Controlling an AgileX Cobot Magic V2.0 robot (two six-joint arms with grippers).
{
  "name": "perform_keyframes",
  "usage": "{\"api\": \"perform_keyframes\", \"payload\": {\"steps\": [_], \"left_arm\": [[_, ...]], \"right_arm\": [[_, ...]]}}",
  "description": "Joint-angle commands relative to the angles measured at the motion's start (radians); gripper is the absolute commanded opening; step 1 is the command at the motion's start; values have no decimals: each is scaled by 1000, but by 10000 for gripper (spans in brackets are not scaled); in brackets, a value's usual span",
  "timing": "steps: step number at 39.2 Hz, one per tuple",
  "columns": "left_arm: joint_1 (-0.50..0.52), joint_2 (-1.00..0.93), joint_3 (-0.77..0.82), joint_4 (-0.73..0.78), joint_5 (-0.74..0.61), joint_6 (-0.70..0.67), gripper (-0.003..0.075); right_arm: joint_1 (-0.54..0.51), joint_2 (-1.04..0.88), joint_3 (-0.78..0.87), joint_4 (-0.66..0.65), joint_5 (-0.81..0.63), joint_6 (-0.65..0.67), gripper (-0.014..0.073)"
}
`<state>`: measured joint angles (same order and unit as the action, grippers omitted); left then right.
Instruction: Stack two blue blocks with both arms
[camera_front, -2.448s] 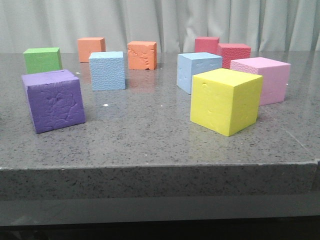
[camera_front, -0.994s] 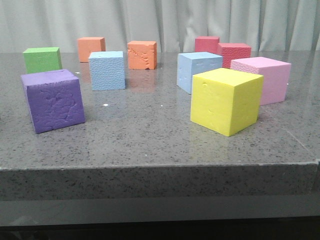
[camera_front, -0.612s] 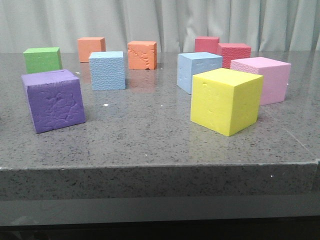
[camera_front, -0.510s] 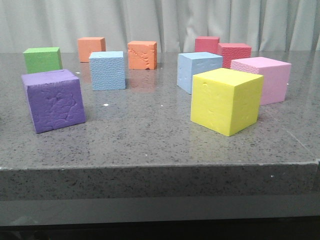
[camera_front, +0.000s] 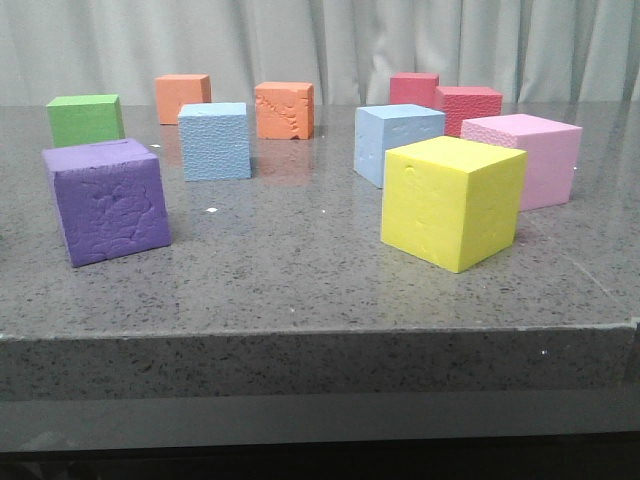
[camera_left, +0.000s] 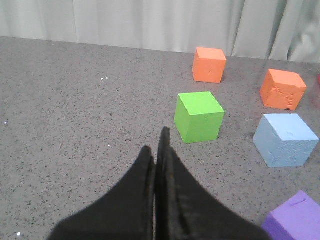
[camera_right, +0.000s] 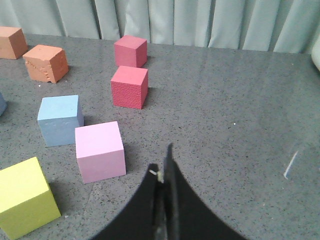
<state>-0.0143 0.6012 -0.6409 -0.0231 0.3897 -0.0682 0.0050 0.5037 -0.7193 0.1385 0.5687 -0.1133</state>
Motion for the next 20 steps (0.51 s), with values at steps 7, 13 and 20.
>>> {"api": "perform_keyframes", "payload": {"steps": [7,13,20], "left_arm": [[5,7,-38,2,-92,-4,-19],[5,7,-38,2,-92,-4,97],[5,7,-38,2,-92,-4,473]], "right_arm": [[-5,11,-34,-7,-74,-9,-63],[-5,11,-34,-7,-75,-9,44],[-5,11,-34,-7,-75,-9,451]]}}
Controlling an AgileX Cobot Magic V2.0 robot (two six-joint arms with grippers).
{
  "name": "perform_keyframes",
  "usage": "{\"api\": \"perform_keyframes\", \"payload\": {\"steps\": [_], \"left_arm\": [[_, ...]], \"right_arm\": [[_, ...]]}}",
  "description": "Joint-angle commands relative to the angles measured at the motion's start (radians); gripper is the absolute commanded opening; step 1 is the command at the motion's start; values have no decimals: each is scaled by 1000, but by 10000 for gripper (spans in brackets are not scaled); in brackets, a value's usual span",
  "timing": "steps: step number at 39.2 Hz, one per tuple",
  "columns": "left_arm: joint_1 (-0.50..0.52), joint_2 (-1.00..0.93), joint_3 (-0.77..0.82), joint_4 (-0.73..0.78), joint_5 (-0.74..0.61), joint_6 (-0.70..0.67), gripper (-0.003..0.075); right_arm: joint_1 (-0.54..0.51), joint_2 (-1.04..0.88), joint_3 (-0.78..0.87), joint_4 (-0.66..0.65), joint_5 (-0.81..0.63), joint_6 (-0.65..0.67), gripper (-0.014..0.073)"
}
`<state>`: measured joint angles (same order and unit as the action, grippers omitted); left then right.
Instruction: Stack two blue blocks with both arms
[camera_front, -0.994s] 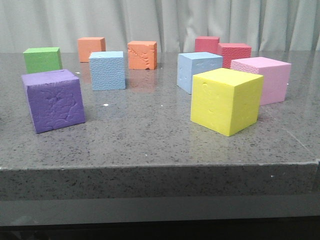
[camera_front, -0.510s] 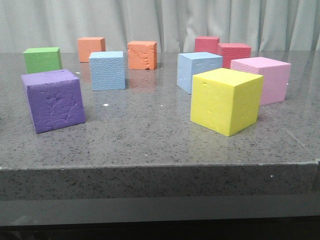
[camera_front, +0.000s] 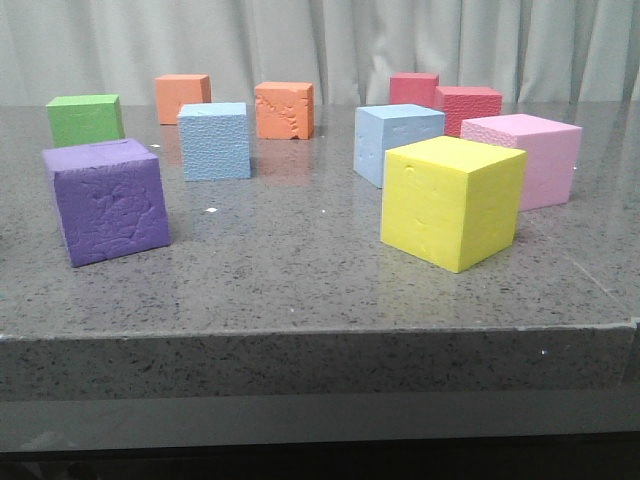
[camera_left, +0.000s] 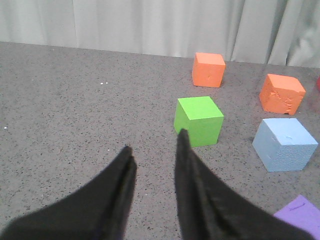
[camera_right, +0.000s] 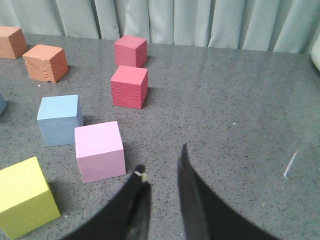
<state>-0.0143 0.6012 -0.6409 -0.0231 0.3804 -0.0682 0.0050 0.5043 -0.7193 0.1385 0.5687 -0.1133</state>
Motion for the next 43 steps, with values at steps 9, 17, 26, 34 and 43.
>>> {"api": "perform_keyframes", "payload": {"steps": [9,17,26,34,43], "left_arm": [[5,7,-38,2,-83,-4,662],[5,7,-38,2,-83,-4,660],[5,7,-38,2,-83,-4,660],[5,7,-38,2,-83,-4,660],[5,7,-38,2,-83,-4,660]], "right_arm": [[-5,11,-34,-7,-85,-9,646],[-5,75,-46,-5,-171,-9,645],[-3,334,-191,20,-156,-9,645],[41,570,-324,69,-140,-10,645],[207,824,-526,69,-6,-10,645]]}}
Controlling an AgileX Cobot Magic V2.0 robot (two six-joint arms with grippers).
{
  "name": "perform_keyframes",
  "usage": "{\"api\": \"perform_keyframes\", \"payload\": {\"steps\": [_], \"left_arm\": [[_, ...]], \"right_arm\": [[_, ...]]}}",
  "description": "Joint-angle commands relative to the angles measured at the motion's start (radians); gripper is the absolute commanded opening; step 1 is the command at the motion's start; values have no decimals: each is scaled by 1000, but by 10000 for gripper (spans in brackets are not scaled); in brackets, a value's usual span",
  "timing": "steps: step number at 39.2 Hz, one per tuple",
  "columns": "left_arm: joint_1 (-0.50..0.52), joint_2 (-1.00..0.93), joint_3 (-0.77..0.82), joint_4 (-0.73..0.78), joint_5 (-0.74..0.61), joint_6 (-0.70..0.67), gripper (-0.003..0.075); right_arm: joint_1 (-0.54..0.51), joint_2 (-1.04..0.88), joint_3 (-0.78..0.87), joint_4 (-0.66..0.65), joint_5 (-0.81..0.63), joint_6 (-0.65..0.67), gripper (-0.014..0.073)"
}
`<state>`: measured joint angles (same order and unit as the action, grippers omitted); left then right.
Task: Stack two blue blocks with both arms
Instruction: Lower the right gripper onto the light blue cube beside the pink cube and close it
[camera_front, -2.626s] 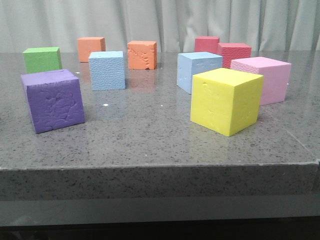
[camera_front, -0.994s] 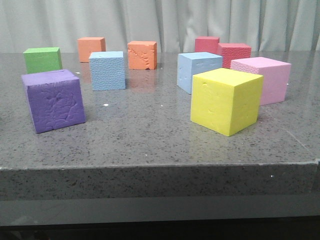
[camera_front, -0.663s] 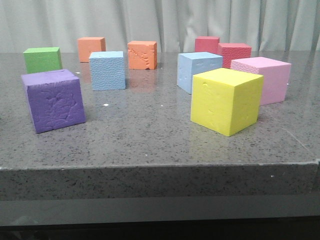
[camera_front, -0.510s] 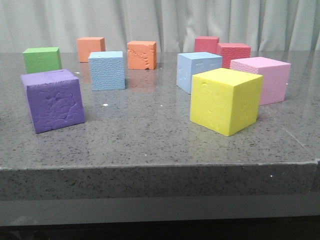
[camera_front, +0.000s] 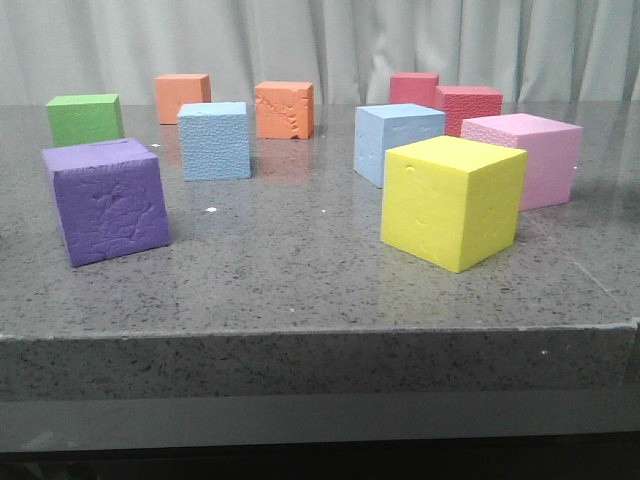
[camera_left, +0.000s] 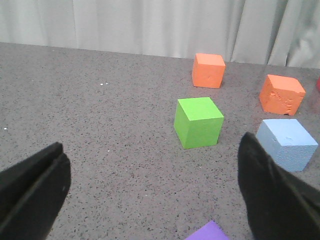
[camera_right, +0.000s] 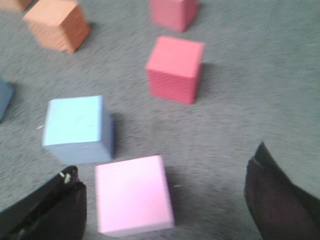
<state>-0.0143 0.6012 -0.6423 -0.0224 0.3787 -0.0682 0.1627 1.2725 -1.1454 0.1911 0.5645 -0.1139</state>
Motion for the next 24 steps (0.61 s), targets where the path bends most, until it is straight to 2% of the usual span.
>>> {"api": "perform_keyframes", "payload": {"steps": [1,11,24], "left_arm": [[5,7,-37,1,-81,-4,660],[5,7,-37,1,-81,-4,660],[5,7,-37,1,-81,-4,660]], "right_arm": [[63,79,-121,16,13,-9,645],[196,328,-386,9,140,-8,645],[200,516,-528,0,186,30,645]]}}
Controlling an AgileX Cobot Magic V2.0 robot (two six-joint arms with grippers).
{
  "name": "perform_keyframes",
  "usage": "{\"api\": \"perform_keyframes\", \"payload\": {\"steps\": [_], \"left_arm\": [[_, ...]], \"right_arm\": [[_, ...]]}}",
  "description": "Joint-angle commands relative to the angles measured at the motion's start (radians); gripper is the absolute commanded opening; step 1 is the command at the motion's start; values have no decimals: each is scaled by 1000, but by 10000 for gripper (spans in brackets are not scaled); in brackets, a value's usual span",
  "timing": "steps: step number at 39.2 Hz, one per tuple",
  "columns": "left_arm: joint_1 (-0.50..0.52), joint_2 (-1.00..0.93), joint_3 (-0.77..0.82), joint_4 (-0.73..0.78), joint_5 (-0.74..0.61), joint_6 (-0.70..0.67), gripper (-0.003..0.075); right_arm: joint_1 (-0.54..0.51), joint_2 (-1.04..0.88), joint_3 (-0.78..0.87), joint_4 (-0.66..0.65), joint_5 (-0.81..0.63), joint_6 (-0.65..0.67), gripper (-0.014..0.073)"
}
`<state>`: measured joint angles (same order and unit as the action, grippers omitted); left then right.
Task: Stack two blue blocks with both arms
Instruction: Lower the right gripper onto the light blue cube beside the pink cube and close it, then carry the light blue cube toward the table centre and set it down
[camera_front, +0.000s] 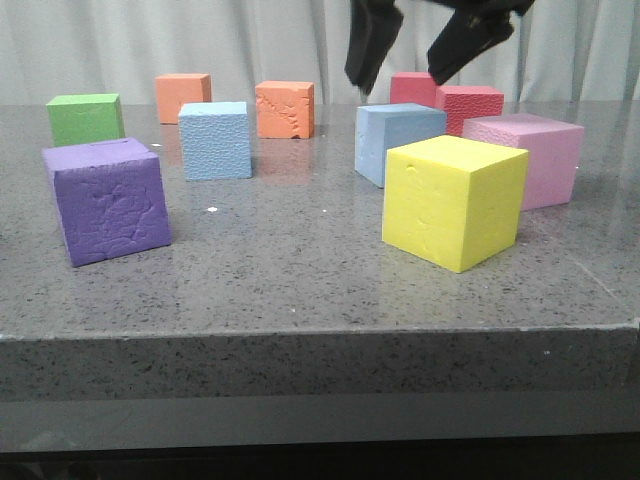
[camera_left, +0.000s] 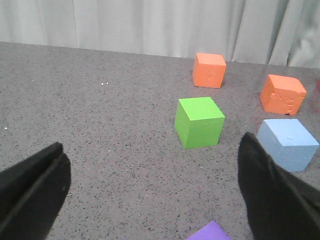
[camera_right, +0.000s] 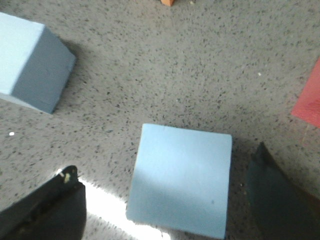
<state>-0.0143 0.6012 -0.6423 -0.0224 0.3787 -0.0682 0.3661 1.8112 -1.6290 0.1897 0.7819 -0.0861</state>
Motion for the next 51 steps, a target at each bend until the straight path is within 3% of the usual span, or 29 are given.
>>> {"api": "perform_keyframes", "payload": {"steps": [1,12,15,21,23,31,40,51], "left_arm": [[5,7,-37,1,-81,-4,660],[5,7,-37,1,-81,-4,660],[5,7,-37,1,-81,-4,660],[5,7,-37,1,-81,-4,660],[5,7,-37,1,-81,-4,660],[5,7,-37,1,-81,-4,660],[5,7,-37,1,-81,-4,660],[5,7,-37,1,-81,-4,660]], "right_arm": [[-4,-14,-44,1,-35,2,645],[-4,33,-44,-24,-23,1,639],[-4,33,-44,-24,-23,1,591],[-4,31,-44,-24,-20,1,413],[-4,25,-44,-24,-20,1,395],[-4,-27,-44,-8,-35,1,395],[7,-82,-44,118,-8,0,395],[159,-95,-43,101,66,20,395]]}}
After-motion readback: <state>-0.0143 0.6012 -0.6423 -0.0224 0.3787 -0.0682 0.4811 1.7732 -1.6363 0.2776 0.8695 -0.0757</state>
